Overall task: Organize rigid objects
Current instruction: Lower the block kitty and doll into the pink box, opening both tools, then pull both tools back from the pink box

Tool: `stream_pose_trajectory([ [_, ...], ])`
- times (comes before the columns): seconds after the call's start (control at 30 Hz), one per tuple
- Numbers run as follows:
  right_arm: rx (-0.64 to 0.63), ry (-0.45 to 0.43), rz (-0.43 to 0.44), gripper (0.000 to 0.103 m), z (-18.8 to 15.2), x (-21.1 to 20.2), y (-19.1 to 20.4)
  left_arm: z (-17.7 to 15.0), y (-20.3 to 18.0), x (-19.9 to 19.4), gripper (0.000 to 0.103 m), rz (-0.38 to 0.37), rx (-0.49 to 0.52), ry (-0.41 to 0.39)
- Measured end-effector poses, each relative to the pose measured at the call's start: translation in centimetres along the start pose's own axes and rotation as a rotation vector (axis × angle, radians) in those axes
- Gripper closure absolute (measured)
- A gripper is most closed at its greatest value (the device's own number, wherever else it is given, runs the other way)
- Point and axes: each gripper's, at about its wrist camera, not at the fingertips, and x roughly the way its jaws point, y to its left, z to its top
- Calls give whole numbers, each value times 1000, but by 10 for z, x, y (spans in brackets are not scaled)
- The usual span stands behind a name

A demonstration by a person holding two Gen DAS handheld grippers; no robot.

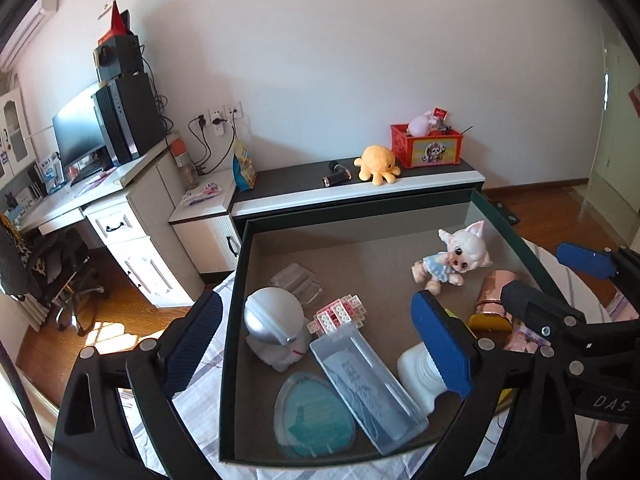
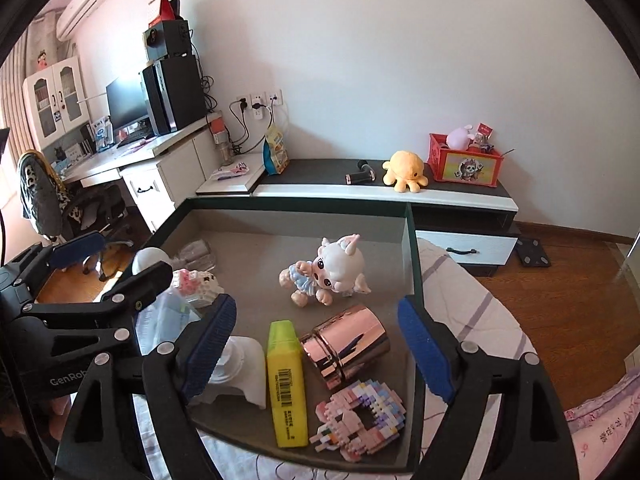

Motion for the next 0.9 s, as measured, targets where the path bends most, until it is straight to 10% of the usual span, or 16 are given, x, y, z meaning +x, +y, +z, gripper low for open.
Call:
stream_pose_trajectory([
  [0.23, -32, -124, 13, 0, -25, -92, 26, -31, 7, -100, 0, 8, -10, -121],
  [0.9, -43, -374, -38, 0, -129, -293, 83, -125, -3, -303, 0, 36, -133, -327],
])
